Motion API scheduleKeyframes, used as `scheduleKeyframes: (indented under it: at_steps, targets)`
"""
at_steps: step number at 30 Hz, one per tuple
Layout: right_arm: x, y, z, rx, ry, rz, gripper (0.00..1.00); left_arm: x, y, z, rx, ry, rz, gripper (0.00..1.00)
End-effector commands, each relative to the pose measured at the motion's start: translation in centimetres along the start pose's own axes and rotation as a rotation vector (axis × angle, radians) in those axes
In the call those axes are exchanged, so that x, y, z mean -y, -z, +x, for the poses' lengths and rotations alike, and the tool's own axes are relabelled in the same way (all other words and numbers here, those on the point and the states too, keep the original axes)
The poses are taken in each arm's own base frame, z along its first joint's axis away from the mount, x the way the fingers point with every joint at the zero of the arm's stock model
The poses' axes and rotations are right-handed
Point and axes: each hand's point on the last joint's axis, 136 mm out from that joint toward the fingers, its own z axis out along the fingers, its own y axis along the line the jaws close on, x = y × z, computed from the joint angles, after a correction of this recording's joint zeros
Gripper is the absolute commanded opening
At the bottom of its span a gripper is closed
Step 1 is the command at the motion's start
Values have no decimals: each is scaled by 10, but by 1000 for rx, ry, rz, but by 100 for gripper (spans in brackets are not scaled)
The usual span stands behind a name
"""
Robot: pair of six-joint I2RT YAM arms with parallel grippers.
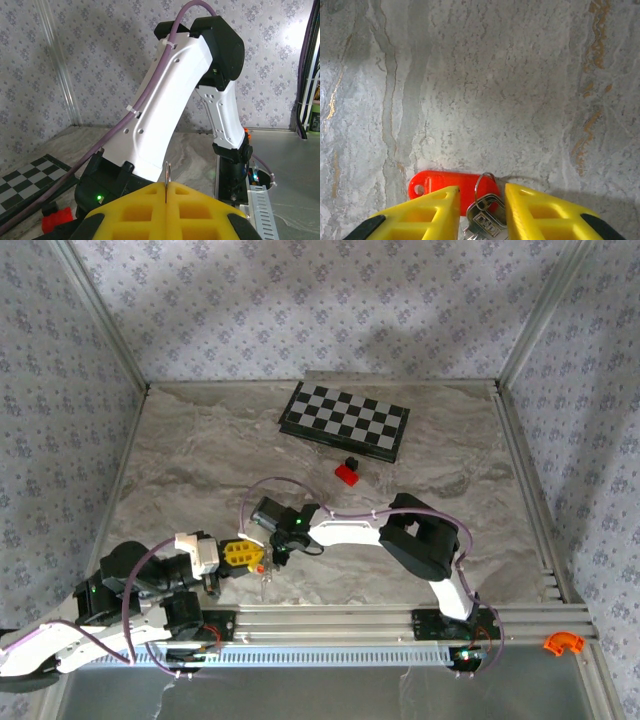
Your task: Put the keys on the keyring
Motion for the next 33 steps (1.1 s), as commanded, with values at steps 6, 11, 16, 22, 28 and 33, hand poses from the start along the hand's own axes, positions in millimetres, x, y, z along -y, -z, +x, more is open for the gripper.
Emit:
scheduleKeyframes:
  at_steps: [6, 11, 16, 22, 28, 33]
  targets:
    - [1, -2, -1, -27, 19, 16, 18, 0, 6, -18, 70, -10, -2, 0]
    - [2, -1, 0, -30, 22, 22, 12, 1, 6, -18, 74, -10, -1, 0]
    - [2, 3, 1, -32, 24, 26, 4, 0, 6, -17, 72, -12, -4, 0]
    - [10, 16, 9, -15, -39, 33, 0, 0, 6, -17, 72, -11, -6, 0]
    - [32, 47, 38, 30, -190, 61, 0, -1, 6, -17, 69, -11, -9, 0]
    - [42, 74, 66, 45, -280, 84, 0, -2, 4, -16, 62, -10, -16, 0]
